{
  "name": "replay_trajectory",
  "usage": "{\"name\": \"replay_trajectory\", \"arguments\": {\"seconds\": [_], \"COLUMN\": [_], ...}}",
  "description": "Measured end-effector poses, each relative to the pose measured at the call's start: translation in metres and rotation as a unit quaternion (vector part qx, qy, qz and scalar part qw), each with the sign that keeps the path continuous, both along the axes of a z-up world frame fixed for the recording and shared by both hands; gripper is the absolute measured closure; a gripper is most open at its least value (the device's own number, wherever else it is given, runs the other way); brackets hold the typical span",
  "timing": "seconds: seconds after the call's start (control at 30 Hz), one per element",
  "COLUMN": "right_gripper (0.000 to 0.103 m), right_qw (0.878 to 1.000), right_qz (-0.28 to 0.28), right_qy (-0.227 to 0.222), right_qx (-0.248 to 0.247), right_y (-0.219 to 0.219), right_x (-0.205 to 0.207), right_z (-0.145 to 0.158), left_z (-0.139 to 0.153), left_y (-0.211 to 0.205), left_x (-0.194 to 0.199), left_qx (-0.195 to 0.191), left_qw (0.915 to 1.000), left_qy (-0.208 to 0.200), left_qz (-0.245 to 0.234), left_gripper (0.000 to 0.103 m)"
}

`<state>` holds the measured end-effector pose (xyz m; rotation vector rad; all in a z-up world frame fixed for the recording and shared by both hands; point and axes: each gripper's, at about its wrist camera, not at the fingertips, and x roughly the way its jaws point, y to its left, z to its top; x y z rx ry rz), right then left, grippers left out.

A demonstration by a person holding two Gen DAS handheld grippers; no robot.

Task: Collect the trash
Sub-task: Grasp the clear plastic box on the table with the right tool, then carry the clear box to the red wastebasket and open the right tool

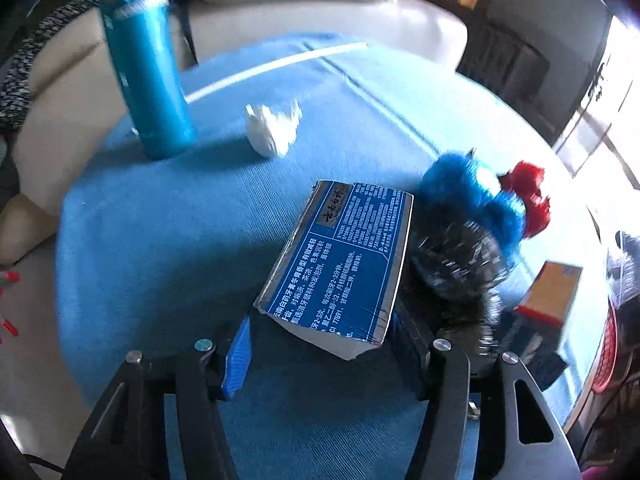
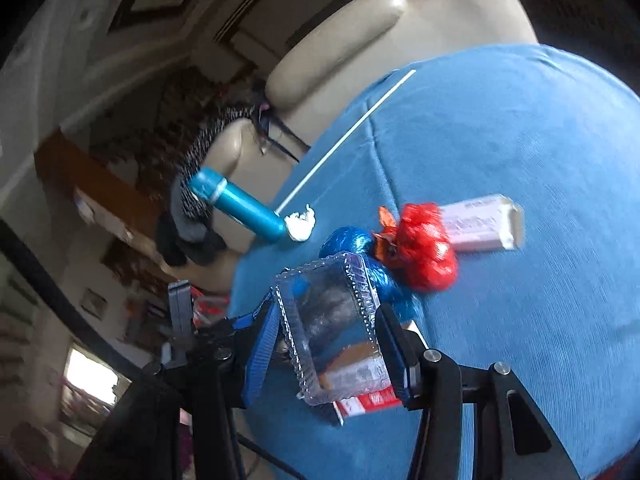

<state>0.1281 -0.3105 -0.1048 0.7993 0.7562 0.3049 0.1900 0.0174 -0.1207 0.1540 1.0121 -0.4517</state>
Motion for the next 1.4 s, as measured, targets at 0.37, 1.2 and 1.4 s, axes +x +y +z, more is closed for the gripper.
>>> {"name": "replay_trajectory", "arguments": {"seconds": [0.37, 1.2, 1.4], "right_gripper": [0.050, 0.033, 0.033], "right_qw": [0.994, 0.945, 0.957], "right_qz": [-0.113, -0.306, -0.271], "right_qy": [-0.007, 0.109, 0.095], "right_qx": [0.005, -0.023, -0.035], "right_y": [-0.085, -0.217, -0.195], "right_x": [-0.121, -0.274, -0.245], "right_z": [-0.001, -0.067, -0.057], "left_z": [0.071, 0.013, 0.031], "left_y": [-0.089, -0.334, -0.299], "left_x": [-0.102, -0.225, -0.216], "left_qx": [-0.027, 0.086, 0.136], "left_qw": [0.9850, 0.9340, 0.9442], "left_qy": [-0.077, -0.049, -0.124], "left_qz": [-0.152, -0.343, -0.273], "left_gripper": [0.040, 0.037, 0.037]}}
